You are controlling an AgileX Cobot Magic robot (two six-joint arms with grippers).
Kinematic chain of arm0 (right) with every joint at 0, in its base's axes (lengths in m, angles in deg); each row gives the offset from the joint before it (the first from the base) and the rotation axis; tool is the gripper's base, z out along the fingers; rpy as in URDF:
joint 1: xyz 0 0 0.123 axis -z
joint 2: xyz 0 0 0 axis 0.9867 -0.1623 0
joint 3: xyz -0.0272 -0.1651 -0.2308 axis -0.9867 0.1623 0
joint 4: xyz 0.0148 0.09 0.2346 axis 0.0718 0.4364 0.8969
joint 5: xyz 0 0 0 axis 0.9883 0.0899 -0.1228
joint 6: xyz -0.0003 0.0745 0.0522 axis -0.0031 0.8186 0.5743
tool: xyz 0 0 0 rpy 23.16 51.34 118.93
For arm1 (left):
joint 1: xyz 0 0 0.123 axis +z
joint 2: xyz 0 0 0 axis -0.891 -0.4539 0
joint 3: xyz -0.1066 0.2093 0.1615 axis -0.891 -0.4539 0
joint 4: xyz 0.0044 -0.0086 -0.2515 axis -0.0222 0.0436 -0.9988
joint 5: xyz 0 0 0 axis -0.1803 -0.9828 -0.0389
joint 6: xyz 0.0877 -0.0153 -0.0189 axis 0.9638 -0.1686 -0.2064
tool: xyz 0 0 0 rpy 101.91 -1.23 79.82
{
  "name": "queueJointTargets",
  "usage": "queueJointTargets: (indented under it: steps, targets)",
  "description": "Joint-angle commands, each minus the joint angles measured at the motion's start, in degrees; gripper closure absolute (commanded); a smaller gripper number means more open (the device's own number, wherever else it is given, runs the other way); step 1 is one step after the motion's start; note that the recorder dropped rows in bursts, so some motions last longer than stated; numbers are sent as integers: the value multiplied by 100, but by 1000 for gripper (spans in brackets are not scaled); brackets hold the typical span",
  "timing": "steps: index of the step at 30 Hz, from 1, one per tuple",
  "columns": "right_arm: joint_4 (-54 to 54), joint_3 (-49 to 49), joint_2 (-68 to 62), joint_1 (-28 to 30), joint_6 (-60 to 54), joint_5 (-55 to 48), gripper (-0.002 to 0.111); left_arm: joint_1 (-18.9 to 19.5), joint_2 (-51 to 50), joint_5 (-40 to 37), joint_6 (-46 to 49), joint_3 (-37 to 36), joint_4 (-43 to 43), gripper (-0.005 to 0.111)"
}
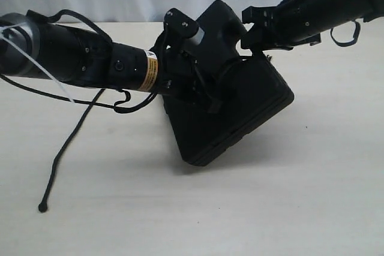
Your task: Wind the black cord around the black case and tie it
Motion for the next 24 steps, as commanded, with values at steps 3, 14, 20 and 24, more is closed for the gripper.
queueJointTargets:
  steps: [3, 14, 20, 24]
  targets:
    - [-93, -18, 56, -7, -153, 96, 104, -44, -7, -671, 251, 7, -84, 107]
    - [-821, 216, -210, -7, 44, 436, 104, -44, 869, -629, 469, 7, -49, 107]
    - [-900, 216, -210, -7, 153, 634, 104, -44, 1208, -545, -29, 7, 707, 107]
    - [-1490, 216, -210, -7, 817, 824, 100, -44, 1208, -633, -451, 7, 1270, 107]
